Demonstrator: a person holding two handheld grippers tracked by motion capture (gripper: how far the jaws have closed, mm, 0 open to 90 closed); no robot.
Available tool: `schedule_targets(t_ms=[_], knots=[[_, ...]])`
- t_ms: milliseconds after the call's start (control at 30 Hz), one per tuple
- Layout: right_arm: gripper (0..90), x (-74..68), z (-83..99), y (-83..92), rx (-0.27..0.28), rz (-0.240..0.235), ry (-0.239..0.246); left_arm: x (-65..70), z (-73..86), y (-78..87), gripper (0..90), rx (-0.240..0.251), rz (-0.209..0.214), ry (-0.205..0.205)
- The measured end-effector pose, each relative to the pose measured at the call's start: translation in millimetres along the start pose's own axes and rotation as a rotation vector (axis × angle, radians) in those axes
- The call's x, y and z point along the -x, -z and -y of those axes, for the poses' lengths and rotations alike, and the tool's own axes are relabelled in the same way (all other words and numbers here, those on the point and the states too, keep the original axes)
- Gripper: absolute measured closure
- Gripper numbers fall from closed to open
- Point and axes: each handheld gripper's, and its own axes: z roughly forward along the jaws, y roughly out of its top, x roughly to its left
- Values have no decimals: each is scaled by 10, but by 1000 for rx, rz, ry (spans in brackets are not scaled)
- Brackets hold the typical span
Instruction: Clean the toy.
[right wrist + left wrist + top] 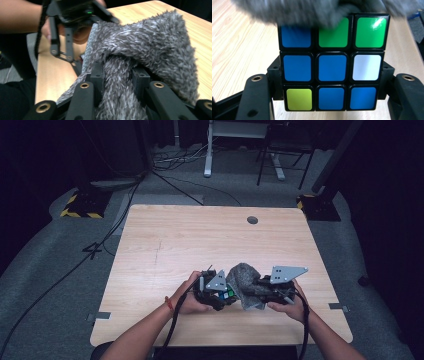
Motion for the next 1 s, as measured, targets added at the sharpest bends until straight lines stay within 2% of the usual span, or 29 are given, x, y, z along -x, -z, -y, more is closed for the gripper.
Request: schedule_targets(t_ms=[67, 100, 133, 233, 300, 333, 367, 433, 700, 833, 867, 900, 1000], knots=[[692, -51, -54, -26, 20, -25, 10, -3, 10, -10, 337, 4, 11, 8], [692, -63, -94, -34, 54, -45, 7, -1, 9, -16, 337, 3, 11, 12], [692, -67, -104, -46, 54, -39, 12, 11, -4, -21, 337, 4, 4, -2], [691, -63, -115, -71, 32, -3, 25, 14, 7, -18, 337, 6, 0, 6], [692, -19, -95, -75, 7, 43, 19, 15, 8, -9, 337, 8, 5, 3], [692, 60, -46, -74, -9, 59, -16, 19, 5, -8, 337, 4, 3, -2], [692, 60, -46, -74, -9, 59, -16, 24, 2, -10, 337, 3, 0, -3], [692, 149, 32, -77, -41, 74, -50, 27, 2, -14, 337, -3, 1, -9], [692, 206, 163, -68, -107, 100, -63, 7, 9, 11, 336, 6, -1, -6], [692, 159, 136, -46, -68, 74, -43, -7, 6, 10, 337, 4, -1, -1], [692, 98, 78, -39, -33, 43, -23, -10, 6, 6, 336, 1, -1, -3], [692, 98, 78, -39, -33, 43, -23, -9, 9, -3, 337, -3, -2, 1], [691, -27, -22, -58, 3, 10, 10, -10, 18, -30, 337, -14, 3, 3]])
